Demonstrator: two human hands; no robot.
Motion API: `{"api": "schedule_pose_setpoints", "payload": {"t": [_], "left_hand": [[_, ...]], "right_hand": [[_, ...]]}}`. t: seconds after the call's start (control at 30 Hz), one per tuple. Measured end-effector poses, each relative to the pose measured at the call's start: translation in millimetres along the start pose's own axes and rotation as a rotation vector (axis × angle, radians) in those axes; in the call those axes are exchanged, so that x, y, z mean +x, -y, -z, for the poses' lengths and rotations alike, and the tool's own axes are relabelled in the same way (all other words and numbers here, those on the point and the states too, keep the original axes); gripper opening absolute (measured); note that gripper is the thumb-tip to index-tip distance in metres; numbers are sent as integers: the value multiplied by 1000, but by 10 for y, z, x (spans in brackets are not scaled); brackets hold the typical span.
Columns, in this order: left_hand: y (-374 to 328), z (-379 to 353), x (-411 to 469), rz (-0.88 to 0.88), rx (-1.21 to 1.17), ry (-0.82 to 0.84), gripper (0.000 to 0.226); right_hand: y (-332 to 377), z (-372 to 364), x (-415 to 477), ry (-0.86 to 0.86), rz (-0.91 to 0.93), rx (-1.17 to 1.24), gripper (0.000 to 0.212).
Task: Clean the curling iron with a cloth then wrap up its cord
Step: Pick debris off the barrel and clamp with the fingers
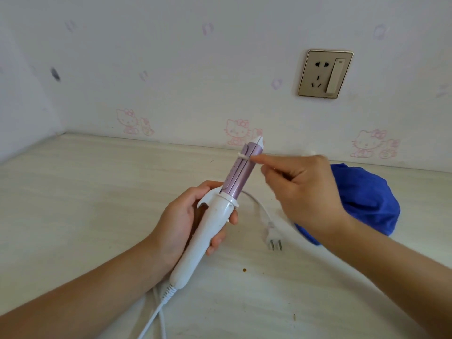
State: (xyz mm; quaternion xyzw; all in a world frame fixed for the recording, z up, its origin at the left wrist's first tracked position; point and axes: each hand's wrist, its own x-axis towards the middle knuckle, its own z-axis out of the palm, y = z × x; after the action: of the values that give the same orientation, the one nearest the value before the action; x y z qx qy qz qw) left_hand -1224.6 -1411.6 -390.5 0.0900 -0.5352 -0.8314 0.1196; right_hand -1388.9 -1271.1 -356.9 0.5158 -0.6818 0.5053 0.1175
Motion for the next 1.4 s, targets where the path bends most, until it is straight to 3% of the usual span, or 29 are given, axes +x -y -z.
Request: {"api": "schedule_pose_setpoints", "payload": {"t": [0.13,0.33,0.5,0.7,0.9,1.03,1.2,1.4], "left_hand": [[-21,-9,14,-2,39,-4,40],[8,-25,-7,24,88,-33,53],[-13,-25,7,36,83,-27,55],[12,20,12,30,153,19,65],[37,18,28,25,194,18,59],[47,0,18,-24,268,10,50],[62,-12,-6,43,171,-60,64],[76,-19,-29,58,172,-63,66]], "right_hand": [[128,-146,-250,166,87,11,37],[-82,46,69,-11,-40,-9,32],[84,-142,-231,129,50,7,35],[-72,74,85,-38,-64,-12,37],[58,-84,-145,103,10,-13,36],[-75,73,73,-31,-68,-36,37],[26,-68,-140,105,8,-24,35],[-111,158,118,-25,-114,-3,29]]}}
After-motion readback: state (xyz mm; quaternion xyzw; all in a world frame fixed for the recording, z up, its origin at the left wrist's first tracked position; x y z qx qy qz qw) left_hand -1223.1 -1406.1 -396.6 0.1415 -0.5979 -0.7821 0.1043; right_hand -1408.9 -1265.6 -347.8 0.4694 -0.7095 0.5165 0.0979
